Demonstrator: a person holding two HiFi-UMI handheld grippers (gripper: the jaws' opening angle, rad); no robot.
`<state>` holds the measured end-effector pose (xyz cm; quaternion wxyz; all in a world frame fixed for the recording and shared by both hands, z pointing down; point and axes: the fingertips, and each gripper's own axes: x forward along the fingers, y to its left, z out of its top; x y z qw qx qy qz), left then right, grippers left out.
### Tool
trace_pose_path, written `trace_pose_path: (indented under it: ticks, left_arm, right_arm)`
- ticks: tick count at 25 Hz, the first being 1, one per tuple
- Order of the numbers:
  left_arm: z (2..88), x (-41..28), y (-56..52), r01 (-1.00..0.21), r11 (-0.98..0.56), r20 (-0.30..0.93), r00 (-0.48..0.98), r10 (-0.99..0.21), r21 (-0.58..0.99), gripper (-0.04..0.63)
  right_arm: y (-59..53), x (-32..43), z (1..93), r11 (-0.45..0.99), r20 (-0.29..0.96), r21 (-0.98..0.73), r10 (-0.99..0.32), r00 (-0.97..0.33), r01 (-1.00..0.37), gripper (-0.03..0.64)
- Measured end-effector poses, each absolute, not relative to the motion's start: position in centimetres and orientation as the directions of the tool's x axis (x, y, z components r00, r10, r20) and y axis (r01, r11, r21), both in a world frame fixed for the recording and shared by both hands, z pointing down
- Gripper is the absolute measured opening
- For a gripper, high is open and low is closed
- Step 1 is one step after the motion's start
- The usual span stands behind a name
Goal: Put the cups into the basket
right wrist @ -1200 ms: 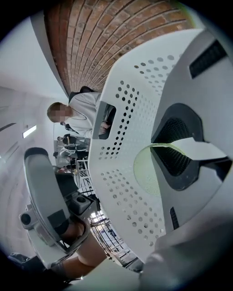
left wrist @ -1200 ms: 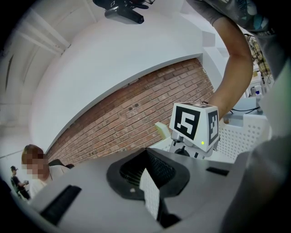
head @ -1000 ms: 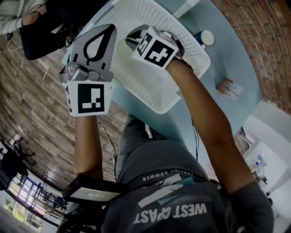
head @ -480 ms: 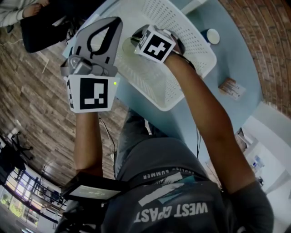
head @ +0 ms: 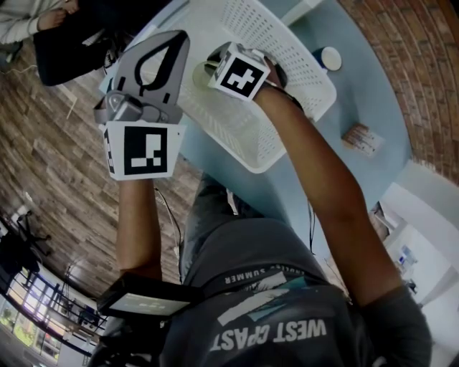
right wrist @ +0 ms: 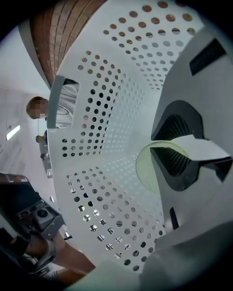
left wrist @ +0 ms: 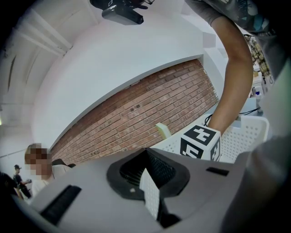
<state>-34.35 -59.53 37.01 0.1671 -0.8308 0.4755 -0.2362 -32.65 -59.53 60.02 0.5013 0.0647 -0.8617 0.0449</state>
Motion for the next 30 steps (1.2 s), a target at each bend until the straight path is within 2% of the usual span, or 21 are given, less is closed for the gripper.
trace_pose_path:
  ticks: [8,13,16,21,25,30]
  left_arm:
    - [37.0,-34.7,-58.9,-0.707,-0.489,0.230,0.435,-0.870,-0.511,0.002]
    - [35.2,-34.5,-57.7,-0.708,-0.476,0.210,0.435,-0.876,-0.522,0.002]
    - [33.3,-33.8,-56.5,-0.704,-0.471,0.198,0.437,-0.877,-0.531,0.000]
    - [30.8,-31.8,-54.4,-0.703,-0.466,0.175,0.448,-0.877,-0.538,0.001]
    - [28.5,-29.9,-52.2,-0.699,-0.460,0.153,0.456,-0.877,-0.547,0.002]
    - [28.2,-30.0,-51.1,-0.697,-0.464,0.146,0.466,-0.873,-0.547,0.002]
  right_arm:
    - [-60.1,-33.4,58.1,0.986,0.847,0.043,-0.120,-0.517,-0.158,0.051]
    - [-60.5,-33.9,53.0,0.972,0.786,0.125,-0.218,-0.578,-0.197,0.049]
    - [-60.1,-33.8,47.6,0.959,0.698,0.155,-0.277,-0.661,-0.238,0.046]
    - [-58.0,-31.9,37.7,0.938,0.479,0.190,-0.346,-0.807,-0.289,0.031]
    - [-55.0,-29.0,31.1,0.916,0.353,0.266,-0.382,-0.854,-0.300,0.031]
    - [-52.5,-27.2,27.3,0.853,0.250,0.422,-0.436,-0.865,-0.308,0.012]
